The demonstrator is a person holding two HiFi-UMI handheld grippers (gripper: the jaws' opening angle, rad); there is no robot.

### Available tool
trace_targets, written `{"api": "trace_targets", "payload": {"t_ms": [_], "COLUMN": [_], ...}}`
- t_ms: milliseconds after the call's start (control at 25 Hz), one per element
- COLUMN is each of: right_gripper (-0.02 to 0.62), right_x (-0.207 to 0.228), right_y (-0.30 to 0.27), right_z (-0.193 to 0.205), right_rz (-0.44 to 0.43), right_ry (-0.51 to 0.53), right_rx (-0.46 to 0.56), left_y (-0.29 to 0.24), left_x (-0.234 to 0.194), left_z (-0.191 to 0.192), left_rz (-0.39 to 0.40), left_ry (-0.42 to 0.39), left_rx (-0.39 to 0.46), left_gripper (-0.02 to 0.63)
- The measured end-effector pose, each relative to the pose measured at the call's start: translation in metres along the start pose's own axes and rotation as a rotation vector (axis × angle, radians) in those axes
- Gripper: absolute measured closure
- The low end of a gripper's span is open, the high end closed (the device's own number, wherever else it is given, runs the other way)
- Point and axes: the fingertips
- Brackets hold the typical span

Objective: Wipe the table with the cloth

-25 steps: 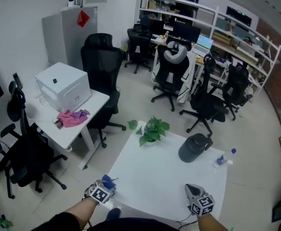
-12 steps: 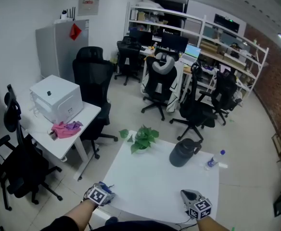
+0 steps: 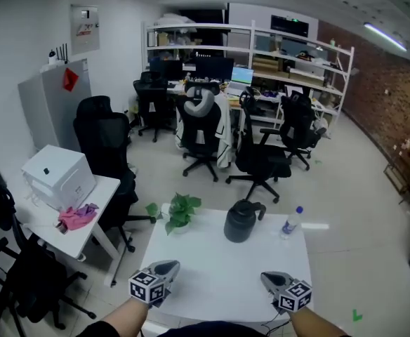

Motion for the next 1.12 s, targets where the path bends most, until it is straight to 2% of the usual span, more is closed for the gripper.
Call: {"api": "trace_targets", "payload": {"t_ms": [40, 200, 320, 520, 1120], "right_gripper": [0.583, 0.583, 0.584, 0.584, 0.585], "right_x": [0.002, 0.006, 0.012, 0.025, 0.023], "right_y": [-0.002, -0.012, -0.023, -0.032, -0.037], "right_z": [0.002, 0.003, 0.006, 0.020, 0.023], "right_rz": [-0.005, -0.002, 0.002, 0.016, -0.002], "right_ry": [-0.007, -0.022, -0.032, -0.041, -0.018], "right_rx": [0.000, 0.005, -0.002, -0.055, -0.095], "left_y": [-0.015, -0.063, -0.085, -0.097, -0.092], "left_x": [0.012, 0.059, 0.075, 0.083, 0.089], "left_z": [0.000, 0.013, 0.025, 0.043, 0.045], "left_rz": [0.030, 0.151, 0.203, 0.216, 0.239], "left_ry": [0.000, 0.002, -0.008, 0.005, 0.004], "left_rx": [0.013, 0.017, 0.007, -0.029, -0.048], "left_gripper": [0.606, 0.606, 0.606, 0.606, 0.606]}}
Point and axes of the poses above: the fingertips, and each gripper's own axes: y backward along the fingers, x to its right, z out of its underside, and after that the axes turned 13 degrees about x, right-handed
